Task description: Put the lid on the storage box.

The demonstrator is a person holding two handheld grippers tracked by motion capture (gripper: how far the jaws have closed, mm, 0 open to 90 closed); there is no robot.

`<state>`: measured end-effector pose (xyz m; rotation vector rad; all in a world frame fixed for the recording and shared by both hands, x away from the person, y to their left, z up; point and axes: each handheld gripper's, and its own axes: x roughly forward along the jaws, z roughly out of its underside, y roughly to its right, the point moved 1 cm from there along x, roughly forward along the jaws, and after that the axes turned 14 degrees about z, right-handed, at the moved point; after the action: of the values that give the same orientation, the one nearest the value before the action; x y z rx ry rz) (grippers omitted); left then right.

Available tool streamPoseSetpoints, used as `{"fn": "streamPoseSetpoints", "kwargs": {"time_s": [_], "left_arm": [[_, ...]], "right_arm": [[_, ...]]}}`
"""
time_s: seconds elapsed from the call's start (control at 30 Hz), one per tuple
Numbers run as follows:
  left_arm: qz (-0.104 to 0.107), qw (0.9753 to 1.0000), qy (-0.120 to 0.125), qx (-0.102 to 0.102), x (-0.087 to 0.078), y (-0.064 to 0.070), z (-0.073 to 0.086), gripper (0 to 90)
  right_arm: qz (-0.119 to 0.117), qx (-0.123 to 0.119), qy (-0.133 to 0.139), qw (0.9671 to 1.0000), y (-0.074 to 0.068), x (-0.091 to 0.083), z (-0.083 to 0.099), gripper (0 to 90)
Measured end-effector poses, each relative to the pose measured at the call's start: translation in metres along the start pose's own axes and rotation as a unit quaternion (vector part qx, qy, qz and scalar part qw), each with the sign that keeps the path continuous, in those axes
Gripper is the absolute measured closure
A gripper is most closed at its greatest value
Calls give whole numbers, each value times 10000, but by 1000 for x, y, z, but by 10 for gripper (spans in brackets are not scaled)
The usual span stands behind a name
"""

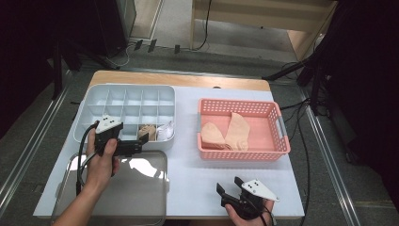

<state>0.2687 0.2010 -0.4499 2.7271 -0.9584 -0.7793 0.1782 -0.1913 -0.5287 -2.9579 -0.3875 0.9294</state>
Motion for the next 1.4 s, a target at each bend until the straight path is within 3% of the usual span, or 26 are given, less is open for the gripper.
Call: {"fn": "streamPoseSetpoints", "kwargs": {"time_s": [0.23,0.97,1.4], "left_arm": [[108,9998,136,-55,-14,2,13,0],[-1,9994,320,-158,-44,-1,59,0],[-23,9995,201,-255,-48,-5,84,0]], "right_arm": [[-1,3,29,10000,0,0,0,272],[58,67,100,9999,4,-5,-4,267],[160,105,227,9996,12,-13,-13,270]]}}
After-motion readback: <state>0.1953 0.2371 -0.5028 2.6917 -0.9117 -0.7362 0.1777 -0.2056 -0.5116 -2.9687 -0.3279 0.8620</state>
